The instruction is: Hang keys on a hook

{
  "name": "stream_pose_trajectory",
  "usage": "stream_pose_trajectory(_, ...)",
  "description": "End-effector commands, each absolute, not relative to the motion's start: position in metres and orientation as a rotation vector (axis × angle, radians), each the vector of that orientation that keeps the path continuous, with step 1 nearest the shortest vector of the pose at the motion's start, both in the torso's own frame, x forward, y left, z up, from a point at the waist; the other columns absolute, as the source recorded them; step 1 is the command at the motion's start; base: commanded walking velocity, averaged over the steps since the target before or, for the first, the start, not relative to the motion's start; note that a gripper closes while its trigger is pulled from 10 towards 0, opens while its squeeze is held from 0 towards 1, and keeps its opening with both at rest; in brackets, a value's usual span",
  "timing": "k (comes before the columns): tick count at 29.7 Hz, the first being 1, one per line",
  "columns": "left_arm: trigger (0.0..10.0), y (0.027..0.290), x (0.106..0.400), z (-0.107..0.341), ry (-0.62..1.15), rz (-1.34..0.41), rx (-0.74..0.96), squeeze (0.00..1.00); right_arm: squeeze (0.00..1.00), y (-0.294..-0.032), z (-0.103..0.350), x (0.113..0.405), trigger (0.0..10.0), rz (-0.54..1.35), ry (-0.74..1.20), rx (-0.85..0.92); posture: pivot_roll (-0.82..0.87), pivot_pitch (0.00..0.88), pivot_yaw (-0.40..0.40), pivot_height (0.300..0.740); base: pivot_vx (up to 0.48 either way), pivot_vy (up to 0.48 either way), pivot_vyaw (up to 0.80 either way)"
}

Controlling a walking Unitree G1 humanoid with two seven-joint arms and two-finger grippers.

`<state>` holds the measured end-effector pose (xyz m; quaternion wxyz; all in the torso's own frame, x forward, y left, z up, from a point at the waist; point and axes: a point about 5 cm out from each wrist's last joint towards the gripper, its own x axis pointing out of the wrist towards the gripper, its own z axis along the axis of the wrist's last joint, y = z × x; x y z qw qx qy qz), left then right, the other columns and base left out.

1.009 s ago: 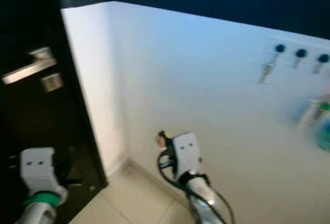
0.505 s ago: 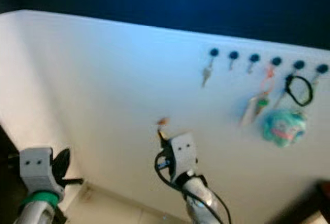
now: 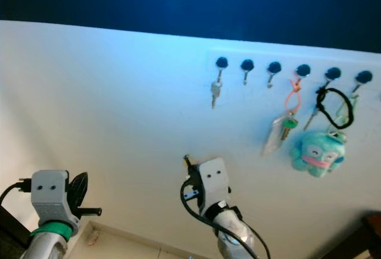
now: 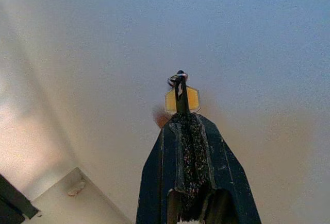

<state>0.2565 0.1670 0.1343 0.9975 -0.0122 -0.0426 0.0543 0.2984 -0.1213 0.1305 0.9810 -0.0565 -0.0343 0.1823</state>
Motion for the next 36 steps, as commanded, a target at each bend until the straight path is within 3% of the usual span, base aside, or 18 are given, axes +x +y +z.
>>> stream_pose_trajectory(1, 10.0, 0.1719, 0.2535, 0.127, -0.057, 0.13, -0.005, 0.0, 0.0, -0.1184, 0.125, 0.2948, 10.0, 0.384, -0.042, -0.111, -0.15, 0.053, 0.125, 0.74, 0.0, 0.0, 0.0)
stream_pose_trajectory(4, 10.0, 0.1719, 0.2536, 0.1271, -0.057, 0.13, -0.003, 0.0, 0.0, -0.1182, 0.1241, 0.2949, 10.0, 0.383, -0.032, -0.1, -0.15, 0.053, 0.125, 0.74, 0.0, 0.0, 0.0)
stream_pose_trajectory(28, 10.0, 0.1709, 0.2547, 0.1269, -0.05, 0.13, -0.019, 0.0, 0.0, -0.118, 0.1243, 0.2948, 10.0, 0.389, -0.026, -0.096, -0.15, 0.055, 0.127, 0.74, 0.0, 0.0, -0.77)
stream_pose_trajectory(36, 10.0, 0.1715, 0.2545, 0.127, -0.052, 0.128, -0.022, 0.0, 0.0, -0.1167, 0.1247, 0.2942, 10.0, 0.392, -0.035, -0.108, -0.15, 0.05, 0.13, 0.74, 0.0, 0.48, 0.0)
